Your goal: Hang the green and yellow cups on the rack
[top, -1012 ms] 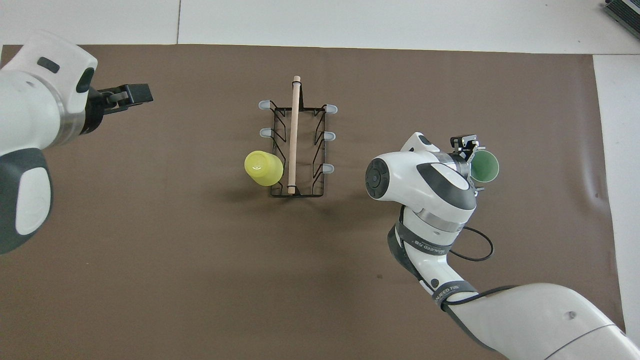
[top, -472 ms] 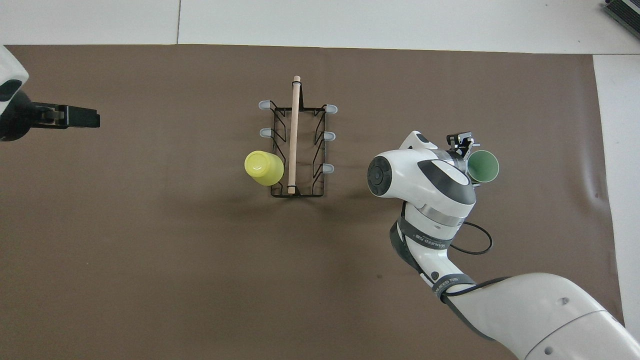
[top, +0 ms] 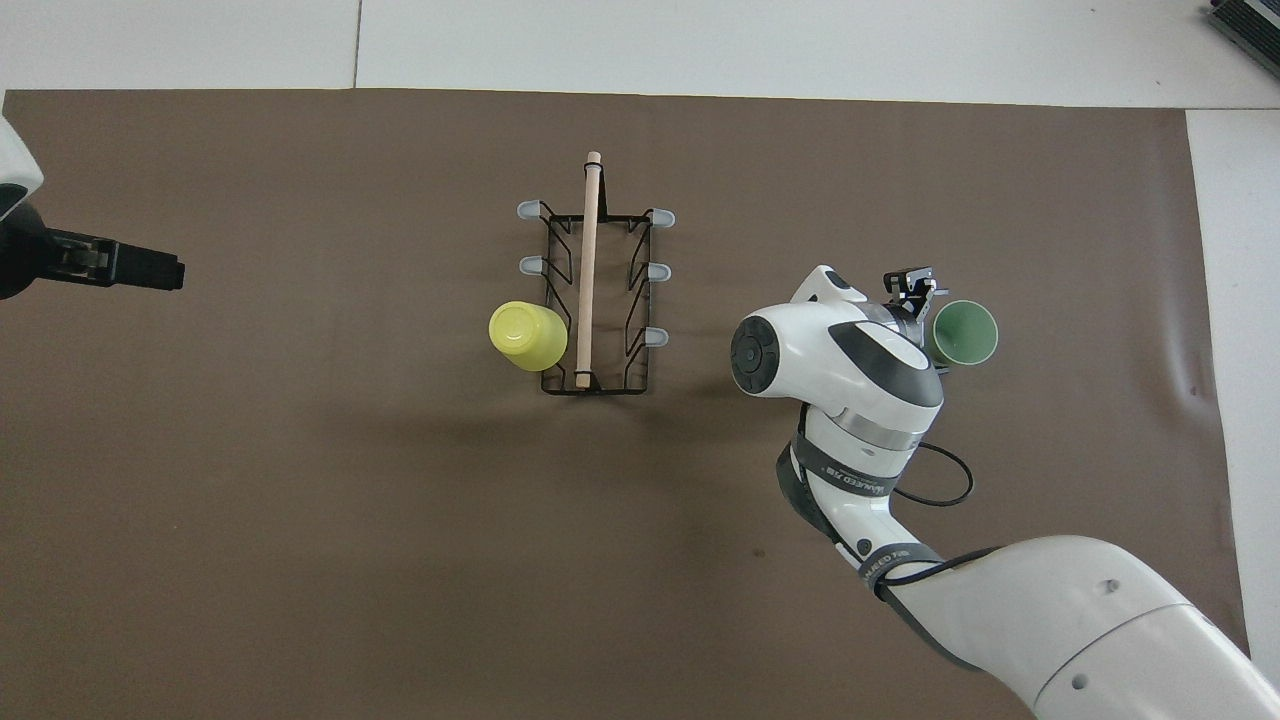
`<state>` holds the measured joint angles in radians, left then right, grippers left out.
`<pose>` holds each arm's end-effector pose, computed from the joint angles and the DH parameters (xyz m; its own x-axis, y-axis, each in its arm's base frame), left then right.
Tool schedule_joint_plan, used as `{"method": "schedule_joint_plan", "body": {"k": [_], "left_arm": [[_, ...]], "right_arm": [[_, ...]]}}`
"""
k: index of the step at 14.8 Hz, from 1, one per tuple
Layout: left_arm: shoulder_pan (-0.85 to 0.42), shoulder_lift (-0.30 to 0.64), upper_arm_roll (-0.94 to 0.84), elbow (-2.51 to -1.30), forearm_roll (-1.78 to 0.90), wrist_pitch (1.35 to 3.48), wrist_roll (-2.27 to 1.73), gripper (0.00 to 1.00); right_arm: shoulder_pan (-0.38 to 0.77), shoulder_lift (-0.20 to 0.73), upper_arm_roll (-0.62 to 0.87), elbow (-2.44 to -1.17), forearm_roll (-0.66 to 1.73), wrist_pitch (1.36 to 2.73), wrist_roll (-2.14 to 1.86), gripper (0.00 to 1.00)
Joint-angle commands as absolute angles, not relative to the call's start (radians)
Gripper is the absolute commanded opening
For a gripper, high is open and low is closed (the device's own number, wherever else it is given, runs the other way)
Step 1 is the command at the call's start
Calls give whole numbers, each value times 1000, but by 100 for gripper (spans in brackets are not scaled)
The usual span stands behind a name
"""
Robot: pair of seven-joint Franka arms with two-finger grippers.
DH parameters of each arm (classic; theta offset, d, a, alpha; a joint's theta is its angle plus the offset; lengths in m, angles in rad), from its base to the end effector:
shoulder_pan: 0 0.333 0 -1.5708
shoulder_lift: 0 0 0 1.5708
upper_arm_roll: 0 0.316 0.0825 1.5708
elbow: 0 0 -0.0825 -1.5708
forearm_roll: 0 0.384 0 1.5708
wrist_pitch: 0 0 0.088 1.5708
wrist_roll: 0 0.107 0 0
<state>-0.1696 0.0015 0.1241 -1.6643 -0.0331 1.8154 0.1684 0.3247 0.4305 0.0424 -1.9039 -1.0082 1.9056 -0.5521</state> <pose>0.5753 -0.0290 0.6019 0.9671 -0.2038 0.1523 -0.2073 -0.9782 0.0073 0.5823 0.1572 0.2693 0.1646 0.6295 -0.7594 0.9704 0.0344 0.2389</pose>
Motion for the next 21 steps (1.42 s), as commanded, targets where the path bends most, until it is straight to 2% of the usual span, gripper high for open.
{"method": "schedule_joint_plan", "body": {"k": [1, 5, 8, 11, 18, 21], "left_arm": [[-166, 18, 137, -1628, -67, 1741, 219, 100], [-163, 43, 149, -1621, -90, 1689, 230, 100], [-169, 83, 181, -1537, -91, 1632, 232, 100], [-166, 86, 178, -1528, -40, 1606, 286, 100], [-156, 18, 153, -1569, -14, 1606, 313, 100], [-156, -29, 147, -1638, -11, 1623, 310, 100]], "right_arm": [[311, 456, 49, -1905, -1043, 1930, -509, 100], [304, 462, 49, -1928, -1052, 1960, -469, 100], [301, 457, 48, -1970, -1086, 1977, -445, 100], [281, 453, 49, -1982, -1123, 1977, -443, 100], [233, 448, 49, -2017, -1184, 2000, -443, 100], [233, 448, 49, -2017, -1184, 2000, -445, 100]]}}
